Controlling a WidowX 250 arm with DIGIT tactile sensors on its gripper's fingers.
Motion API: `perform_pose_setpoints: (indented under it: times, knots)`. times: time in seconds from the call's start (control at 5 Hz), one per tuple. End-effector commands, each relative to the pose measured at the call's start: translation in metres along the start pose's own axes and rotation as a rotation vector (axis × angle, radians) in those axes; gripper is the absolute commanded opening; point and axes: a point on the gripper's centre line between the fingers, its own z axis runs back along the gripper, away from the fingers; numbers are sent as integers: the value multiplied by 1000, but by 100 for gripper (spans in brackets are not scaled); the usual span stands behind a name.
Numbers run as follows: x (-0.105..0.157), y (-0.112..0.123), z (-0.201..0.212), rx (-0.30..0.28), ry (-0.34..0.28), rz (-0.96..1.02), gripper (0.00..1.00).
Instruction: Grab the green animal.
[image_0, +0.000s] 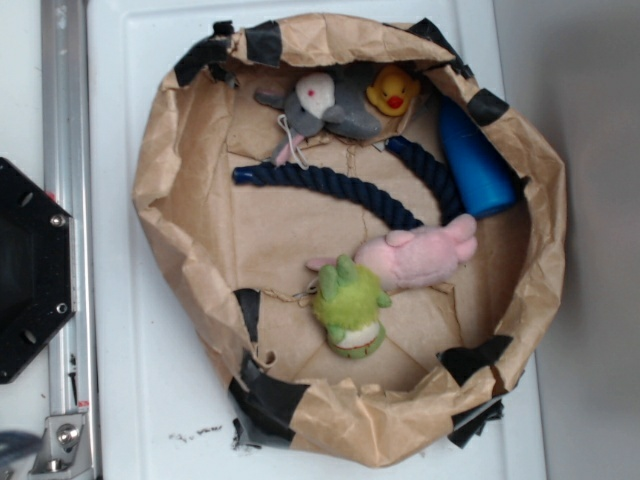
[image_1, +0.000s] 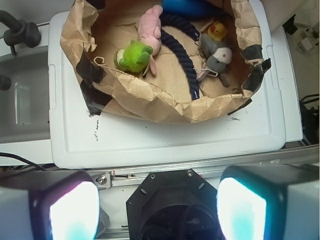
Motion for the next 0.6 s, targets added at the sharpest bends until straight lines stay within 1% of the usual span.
perform_pose_setpoints:
  times: [0.0, 0.2, 0.4]
  knots:
    - [0, 0, 0, 0, 0, 0, 100]
    - [46, 0, -39, 159, 22, -189, 100]
    - [87, -3, -71, 85, 6, -295, 100]
